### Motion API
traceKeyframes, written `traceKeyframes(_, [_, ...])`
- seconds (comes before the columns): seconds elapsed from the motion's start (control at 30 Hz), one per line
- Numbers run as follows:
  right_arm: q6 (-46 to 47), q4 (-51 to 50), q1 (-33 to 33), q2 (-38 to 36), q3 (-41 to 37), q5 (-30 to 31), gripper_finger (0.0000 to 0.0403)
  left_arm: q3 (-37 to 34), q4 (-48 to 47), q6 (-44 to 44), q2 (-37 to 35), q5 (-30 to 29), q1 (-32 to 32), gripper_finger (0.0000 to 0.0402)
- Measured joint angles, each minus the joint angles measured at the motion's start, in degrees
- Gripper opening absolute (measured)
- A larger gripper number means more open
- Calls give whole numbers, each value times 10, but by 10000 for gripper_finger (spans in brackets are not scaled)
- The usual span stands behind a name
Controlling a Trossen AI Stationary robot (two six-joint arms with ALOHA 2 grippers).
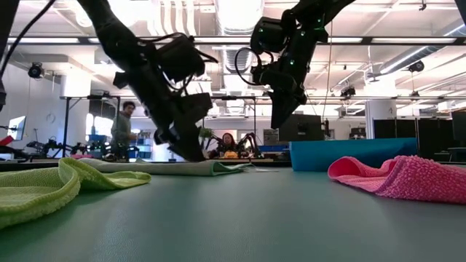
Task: Fold microfiber towels
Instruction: Fold the light green microfiber cloth
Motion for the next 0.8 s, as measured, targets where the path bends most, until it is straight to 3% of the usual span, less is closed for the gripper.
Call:
traceKeyframes(0.23, [0,0,0,0,0,0,48,2,-67,7,12,21,-35,8])
traceKeyframes(0.5, [0,5,0,0,0,0,48,-2,-268,141,-13,40,-53,8])
traceKeyframes(0.8, [-31,38,0,0,-1,-6,54,-4,-428,166,-149,17,-54,8])
